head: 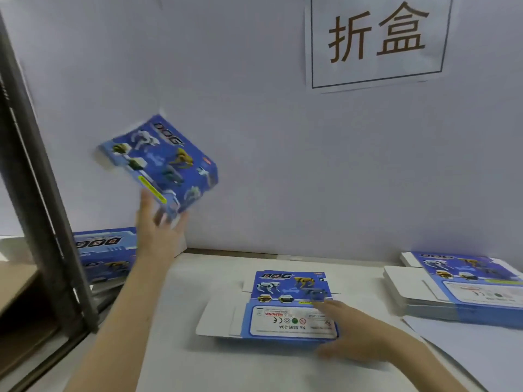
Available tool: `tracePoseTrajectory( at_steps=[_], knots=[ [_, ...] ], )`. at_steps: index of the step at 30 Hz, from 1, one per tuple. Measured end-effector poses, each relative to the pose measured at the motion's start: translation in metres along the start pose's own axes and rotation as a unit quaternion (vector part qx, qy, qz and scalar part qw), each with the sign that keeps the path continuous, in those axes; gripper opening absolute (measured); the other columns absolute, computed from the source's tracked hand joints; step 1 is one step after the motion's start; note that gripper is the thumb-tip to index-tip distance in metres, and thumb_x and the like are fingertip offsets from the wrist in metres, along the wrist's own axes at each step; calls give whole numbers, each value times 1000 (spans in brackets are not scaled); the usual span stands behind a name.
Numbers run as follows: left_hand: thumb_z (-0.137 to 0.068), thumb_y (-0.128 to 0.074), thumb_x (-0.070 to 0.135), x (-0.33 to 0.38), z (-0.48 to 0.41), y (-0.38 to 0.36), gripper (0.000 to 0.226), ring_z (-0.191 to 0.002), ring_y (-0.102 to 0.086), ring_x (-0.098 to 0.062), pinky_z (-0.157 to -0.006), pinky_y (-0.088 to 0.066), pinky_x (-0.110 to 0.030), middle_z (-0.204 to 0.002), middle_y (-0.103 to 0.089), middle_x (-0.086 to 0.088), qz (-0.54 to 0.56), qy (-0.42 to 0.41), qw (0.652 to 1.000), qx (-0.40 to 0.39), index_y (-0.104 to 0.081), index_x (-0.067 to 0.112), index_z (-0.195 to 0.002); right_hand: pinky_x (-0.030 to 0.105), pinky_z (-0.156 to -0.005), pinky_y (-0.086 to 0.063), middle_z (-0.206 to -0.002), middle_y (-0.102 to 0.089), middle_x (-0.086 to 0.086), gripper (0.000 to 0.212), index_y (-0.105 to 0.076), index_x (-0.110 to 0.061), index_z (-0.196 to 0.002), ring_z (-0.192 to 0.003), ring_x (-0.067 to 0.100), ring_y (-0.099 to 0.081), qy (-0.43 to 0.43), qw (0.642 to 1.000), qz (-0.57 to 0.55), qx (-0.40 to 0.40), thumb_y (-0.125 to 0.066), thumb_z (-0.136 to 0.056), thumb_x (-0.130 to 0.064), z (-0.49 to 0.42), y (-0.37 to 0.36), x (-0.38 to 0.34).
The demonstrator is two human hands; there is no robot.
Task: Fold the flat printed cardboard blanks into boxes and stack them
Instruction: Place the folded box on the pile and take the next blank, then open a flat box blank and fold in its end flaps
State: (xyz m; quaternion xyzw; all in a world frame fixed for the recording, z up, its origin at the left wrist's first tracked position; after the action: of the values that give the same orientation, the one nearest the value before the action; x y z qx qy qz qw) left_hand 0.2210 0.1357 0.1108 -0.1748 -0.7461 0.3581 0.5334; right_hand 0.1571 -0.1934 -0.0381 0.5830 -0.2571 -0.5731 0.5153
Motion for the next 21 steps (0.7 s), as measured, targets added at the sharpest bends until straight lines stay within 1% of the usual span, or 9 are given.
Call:
tracePoseTrajectory(
  at_steps=[3, 4, 6, 7, 9, 11, 12, 17, 21],
  knots=[
    [-96, -43, 51, -12, 12, -8, 53, -138, -34, -23, -105, -37, -49, -152, -29, -8, -15, -18, 1000, -9, -36, 30, -143, 33, -116, -25, -160, -9, -9, 84, -19, -31, -152, -144, 15, -22, -4, 998, 62, -15, -66, -84, -46, -5, -12, 3],
    [-100, -42, 39, -30, 28, -19, 38, -134, -40, -22, -105, -38, -42, -149, -36, -9, -125, -10, 991, -49, -42, 31, -137, 32, -115, -27, -160, -11, -8, 80, -20, -30, -152, -143, 17, -24, 0, 997, 75, 3, -64, -86, -44, -7, -11, 3],
    [-99, -46, 15, -75, 66, -43, 23, -112, -52, -13, -92, -40, -15, -131, -52, 1, -370, -13, 913, -173, -54, 35, -108, 30, -115, -27, -160, -12, -7, 76, -20, -30, -151, -142, 18, -26, 6, 995, 94, 38, -59, -88, -42, -9, -8, 4],
    [-98, -49, 13, -104, 89, -53, 26, -108, -49, -6, -84, -36, -1, -126, -47, 12, -461, -2, 849, -260, -50, 38, -103, 29, -115, -25, -160, -12, -7, 74, -19, -30, -151, -143, 17, -25, 9, 994, 100, 47, -57, -89, -42, -10, -9, 4],
    [-98, -48, 34, -171, 133, -51, 38, -124, -28, -1, -97, -16, 5, -134, -18, 26, -630, 26, 653, -420, -24, 42, -127, 28, -115, -21, -160, -12, -7, 71, -18, -31, -151, -142, 17, -23, 14, 993, 103, 53, -53, -91, -45, -10, -12, 5],
    [-94, -39, 57, -219, 153, -28, 68, -142, 1, -4, -113, 8, -19, -154, 4, 18, -746, -39, 464, -476, -6, 33, -149, 28, -115, -18, -161, -10, -6, 71, -16, -32, -152, -143, 17, -22, 16, 993, 102, 57, -50, -92, -49, -10, -14, 8],
    [-96, -33, 59, -232, 154, -22, 70, -145, 8, -7, -114, 13, -26, -159, 8, 11, -776, -72, 413, -472, -2, 31, -152, 28, -115, -17, -161, -9, -5, 71, -16, -33, -152, -143, 17, -21, 17, 993, 104, 59, -49, -92, -51, -9, -15, 9],
    [-96, -14, 61, -249, 147, -11, 69, -147, 10, -11, -115, 9, -27, -161, 8, 5, -816, -104, 333, -462, 4, 26, -153, 28, -114, -19, -160, -15, -6, 68, -25, -33, -150, -143, 17, -23, 29, 995, 84, 45, -53, -91, -50, -3, -13, 9],
    [-61, 13, 74, -248, 150, -12, 104, -147, 7, -9, -117, 6, -25, -160, 6, 8, -809, -91, 352, -462, 0, 28, -153, 27, -111, -27, -156, -27, -9, 63, -36, -31, -146, -139, 14, -30, 31, 997, 51, 56, -51, -90, -57, 6, -4, 8]
  ],
)
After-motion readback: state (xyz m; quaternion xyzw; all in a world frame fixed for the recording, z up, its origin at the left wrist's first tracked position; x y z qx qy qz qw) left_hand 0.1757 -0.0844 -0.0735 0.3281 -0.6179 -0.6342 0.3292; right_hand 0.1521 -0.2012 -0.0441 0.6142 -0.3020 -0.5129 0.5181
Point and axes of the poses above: each hand's wrist, its own z-axis away from the middle knuckle, its own y-axis out of the back of the hand, x = y × z, the point moved 10 cm from there along -z, towards the middle knuckle
